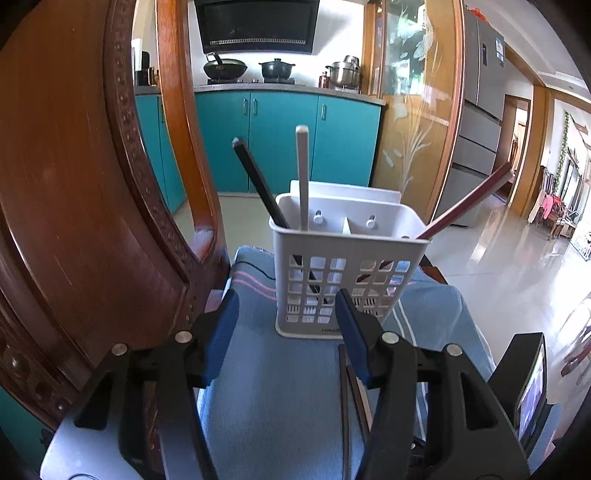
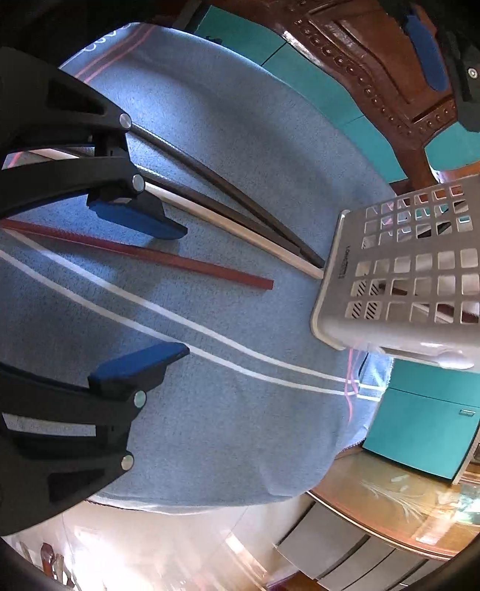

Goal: Organize utensils
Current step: 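Move both tools back down to the remaining chopsticks on the towel, then grasp a dark brown chopstick with the left tool while the right tool grasps a reddish-brown chopstick, then lift both held chopsticks over the basket and lower them in, then open both tools to drop the chopsticks into the basket, then move the right tool to a light wooden chopstick and close on it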

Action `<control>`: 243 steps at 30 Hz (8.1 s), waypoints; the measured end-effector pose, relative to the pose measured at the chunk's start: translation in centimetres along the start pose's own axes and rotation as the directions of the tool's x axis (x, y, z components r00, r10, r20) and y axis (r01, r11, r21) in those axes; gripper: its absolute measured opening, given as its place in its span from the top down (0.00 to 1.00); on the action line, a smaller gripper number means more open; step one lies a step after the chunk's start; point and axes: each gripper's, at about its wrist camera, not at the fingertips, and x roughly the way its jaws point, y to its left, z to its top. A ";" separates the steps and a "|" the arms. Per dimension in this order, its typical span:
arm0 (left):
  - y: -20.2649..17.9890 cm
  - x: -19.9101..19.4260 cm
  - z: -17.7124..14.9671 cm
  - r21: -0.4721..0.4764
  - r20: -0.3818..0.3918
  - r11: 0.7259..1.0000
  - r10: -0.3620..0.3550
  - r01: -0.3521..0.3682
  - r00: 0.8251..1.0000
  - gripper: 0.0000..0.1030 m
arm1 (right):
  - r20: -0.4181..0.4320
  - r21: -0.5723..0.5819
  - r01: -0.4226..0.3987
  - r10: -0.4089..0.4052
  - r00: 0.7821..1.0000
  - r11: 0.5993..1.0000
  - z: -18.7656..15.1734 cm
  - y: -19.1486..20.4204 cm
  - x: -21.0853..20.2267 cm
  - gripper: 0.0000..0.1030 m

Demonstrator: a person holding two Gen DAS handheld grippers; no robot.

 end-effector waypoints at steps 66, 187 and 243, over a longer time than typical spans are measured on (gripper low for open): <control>-2.7 7.5 -9.3 0.053 -0.495 0.971 -0.178 0.234 0.850 0.66 | 0.004 0.245 -0.019 0.019 1.000 0.969 0.2 -5.3 -1.0 0.70; 2.2 -7.1 8.6 -0.157 0.346 0.985 -0.017 0.076 0.938 0.84 | 0.651 -0.134 -0.287 0.303 0.696 0.949 4.9 -2.5 -18.9 0.80; 0.7 5.1 -3.0 -0.044 -0.186 0.999 0.002 -0.010 0.983 0.46 | 0.054 0.034 0.018 -0.020 0.998 0.999 4.0 0.9 2.4 0.80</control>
